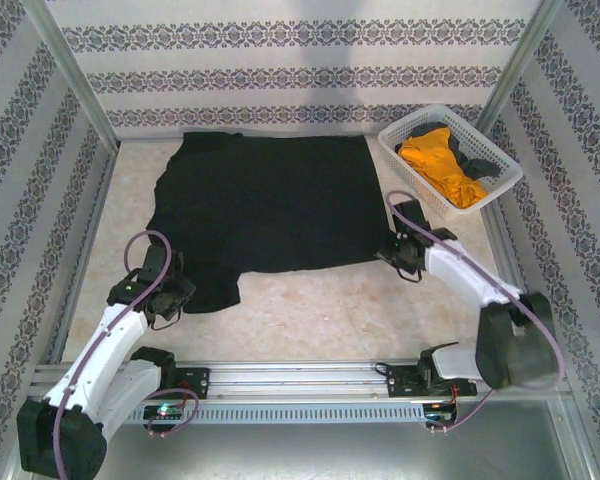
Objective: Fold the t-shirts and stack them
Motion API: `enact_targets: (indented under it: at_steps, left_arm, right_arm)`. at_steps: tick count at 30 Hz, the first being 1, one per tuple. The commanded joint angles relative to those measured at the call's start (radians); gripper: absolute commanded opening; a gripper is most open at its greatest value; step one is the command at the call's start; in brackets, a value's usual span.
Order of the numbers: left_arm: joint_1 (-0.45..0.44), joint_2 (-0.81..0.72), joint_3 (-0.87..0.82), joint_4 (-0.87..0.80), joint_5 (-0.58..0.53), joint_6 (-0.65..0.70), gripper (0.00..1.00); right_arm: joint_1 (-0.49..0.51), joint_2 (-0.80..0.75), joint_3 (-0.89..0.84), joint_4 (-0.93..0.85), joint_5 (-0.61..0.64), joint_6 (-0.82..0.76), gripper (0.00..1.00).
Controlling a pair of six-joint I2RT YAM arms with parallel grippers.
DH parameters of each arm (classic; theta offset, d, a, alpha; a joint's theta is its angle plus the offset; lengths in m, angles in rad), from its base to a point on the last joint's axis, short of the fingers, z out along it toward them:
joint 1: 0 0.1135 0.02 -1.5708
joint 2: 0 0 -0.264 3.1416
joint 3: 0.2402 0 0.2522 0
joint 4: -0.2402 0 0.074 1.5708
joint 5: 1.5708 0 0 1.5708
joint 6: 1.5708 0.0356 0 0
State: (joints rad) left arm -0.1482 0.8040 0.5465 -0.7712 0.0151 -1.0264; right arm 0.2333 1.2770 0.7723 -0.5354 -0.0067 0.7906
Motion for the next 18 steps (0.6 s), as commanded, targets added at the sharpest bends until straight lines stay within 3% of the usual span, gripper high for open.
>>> enact_targets:
  at_steps: [1, 5, 13, 18]
  left_arm:
    - [0.012, -0.051, 0.004, -0.150, -0.040, -0.062, 0.00]
    - [0.013, -0.086, 0.023, -0.177, -0.073, -0.055, 0.00]
    - [0.013, -0.088, 0.029, -0.139, -0.070, -0.037, 0.00]
    - [0.012, -0.095, 0.055, -0.238, -0.107, -0.041, 0.00]
  right_arm:
    - [0.000, -0.097, -0.074, -0.140, 0.044, 0.043, 0.00]
    - [0.018, -0.131, -0.129, -0.138, -0.018, 0.059, 0.00]
    - [0.037, -0.125, -0.102, -0.205, 0.008, 0.052, 0.00]
    - [0.064, -0.185, -0.102, -0.316, 0.020, 0.036, 0.00]
